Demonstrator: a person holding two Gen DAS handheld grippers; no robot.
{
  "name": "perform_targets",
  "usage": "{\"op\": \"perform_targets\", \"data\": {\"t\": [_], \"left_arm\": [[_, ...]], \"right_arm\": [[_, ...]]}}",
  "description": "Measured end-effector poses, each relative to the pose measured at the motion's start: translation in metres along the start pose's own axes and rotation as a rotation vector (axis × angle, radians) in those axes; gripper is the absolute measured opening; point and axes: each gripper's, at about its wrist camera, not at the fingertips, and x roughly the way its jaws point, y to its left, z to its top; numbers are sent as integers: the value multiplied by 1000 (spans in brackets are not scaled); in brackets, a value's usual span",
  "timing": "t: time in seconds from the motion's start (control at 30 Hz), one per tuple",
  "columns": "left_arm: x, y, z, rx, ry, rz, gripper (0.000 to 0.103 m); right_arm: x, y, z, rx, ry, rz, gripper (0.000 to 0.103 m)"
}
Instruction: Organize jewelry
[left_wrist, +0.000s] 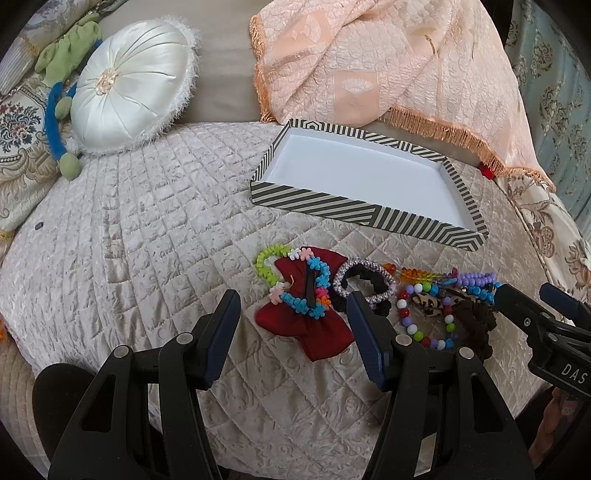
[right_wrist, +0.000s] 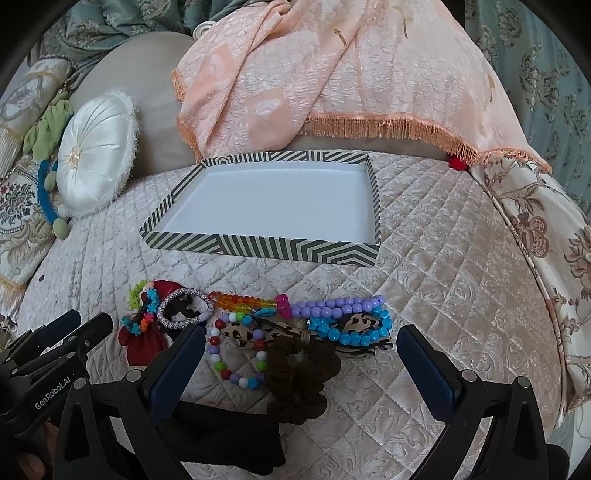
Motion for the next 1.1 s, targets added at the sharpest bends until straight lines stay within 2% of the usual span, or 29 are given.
{"op": "perform_targets", "data": {"t": [0.33,0.63,1.1], "left_arm": [[0,1,0,-2,3,-4,60],[-2,0,0,-4,3,-9,60],[-4,0,1,-4,8,-14,60]], "right_arm": [[2,-3,1,21,19,14,103],[7,-8,2,64,72,84,103],[6,-7,3,47,58,63,103]]}}
